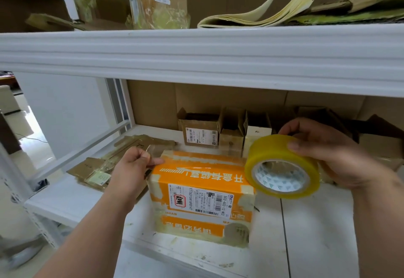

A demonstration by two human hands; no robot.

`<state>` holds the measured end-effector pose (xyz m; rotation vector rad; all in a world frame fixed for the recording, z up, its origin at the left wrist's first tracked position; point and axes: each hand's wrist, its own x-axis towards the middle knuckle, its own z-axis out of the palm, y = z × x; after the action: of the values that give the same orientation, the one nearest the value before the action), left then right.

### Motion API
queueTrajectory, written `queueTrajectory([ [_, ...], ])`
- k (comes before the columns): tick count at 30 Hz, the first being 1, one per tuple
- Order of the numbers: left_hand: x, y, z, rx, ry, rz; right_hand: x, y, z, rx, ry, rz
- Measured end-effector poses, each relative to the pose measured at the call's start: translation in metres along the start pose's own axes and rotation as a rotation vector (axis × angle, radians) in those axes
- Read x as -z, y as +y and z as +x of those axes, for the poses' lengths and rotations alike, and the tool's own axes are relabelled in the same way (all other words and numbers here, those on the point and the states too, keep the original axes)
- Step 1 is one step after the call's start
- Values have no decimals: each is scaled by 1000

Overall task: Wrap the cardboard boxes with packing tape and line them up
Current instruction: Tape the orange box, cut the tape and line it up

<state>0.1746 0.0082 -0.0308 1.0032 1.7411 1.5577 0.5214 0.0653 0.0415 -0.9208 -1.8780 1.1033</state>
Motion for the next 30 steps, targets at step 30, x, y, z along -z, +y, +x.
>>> queueTrajectory([
  [30, -1, -4, 7, 197, 94, -415, -36, 39, 3, -432, 263, -482],
])
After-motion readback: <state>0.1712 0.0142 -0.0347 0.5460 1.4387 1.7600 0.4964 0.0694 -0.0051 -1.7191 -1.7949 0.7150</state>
